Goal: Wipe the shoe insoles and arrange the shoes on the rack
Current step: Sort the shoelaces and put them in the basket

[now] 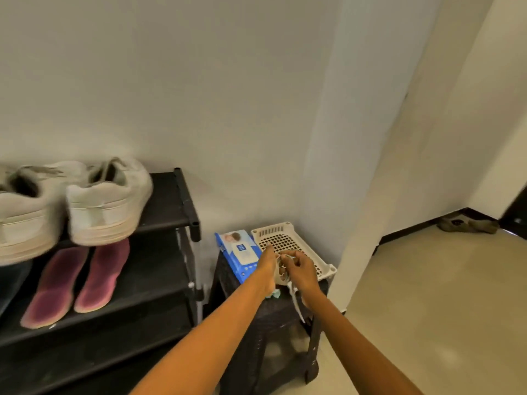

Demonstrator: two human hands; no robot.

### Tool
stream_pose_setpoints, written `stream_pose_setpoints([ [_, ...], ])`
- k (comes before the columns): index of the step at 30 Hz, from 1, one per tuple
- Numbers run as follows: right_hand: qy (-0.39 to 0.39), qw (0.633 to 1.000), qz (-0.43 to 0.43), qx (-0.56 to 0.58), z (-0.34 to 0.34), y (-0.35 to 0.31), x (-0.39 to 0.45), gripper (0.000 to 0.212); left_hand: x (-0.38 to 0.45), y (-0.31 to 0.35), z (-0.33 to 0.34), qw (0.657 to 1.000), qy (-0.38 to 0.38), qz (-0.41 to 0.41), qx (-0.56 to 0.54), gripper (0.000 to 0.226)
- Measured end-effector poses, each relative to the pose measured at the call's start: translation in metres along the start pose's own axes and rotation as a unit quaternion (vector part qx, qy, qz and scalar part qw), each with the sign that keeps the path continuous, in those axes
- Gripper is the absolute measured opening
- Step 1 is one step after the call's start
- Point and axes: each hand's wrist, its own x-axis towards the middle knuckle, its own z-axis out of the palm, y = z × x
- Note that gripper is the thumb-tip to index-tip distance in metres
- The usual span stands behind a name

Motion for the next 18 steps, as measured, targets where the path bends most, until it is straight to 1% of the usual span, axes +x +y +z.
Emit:
stream_pose_setpoints([
  [3,0.02,0.999,0.041,-0.011,-0.031,0.025,0.055,0.017,0.036,-0.009,0.041,0.999,-0.041,-0.018,-0.005,0.04],
  [7,0.035,0.995,0.094,0.003,-0.06,0.054,0.103,0.017,0.086,-0.024,0.065,0.992,-0.106,-0.021,0.072,0.052],
  [9,0.031,0.993,0.114,0.005,-0.066,0.07,0.122,0.023,0.111,-0.032,0.071,0.979,-0.114,0.008,0.17,0.051],
  [10,0.023,0.992,0.123,0.01,-0.067,0.073,0.128,0.025,0.119,-0.034,0.07,0.964,-0.101,0.042,0.244,0.047],
  [11,0.014,0.992,0.128,0.016,-0.066,0.077,0.134,0.025,0.126,-0.036,0.068,0.94,-0.085,0.084,0.318,0.042],
  [12,0.004,0.991,0.129,0.021,-0.065,0.076,0.139,0.025,0.133,-0.038,0.064,0.907,-0.069,0.136,0.392,0.037],
  [14,-0.023,0.991,0.128,0.037,-0.062,0.071,0.147,0.022,0.15,-0.043,0.05,0.821,-0.074,0.214,0.525,0.033],
  [16,-0.052,0.99,0.121,0.045,-0.061,0.059,0.152,0.017,0.163,-0.048,0.037,0.721,-0.124,0.237,0.639,0.037],
  [18,-0.073,0.992,0.106,0.001,-0.064,0.047,0.16,0.018,0.167,-0.048,0.031,0.624,-0.18,0.216,0.729,0.042],
])
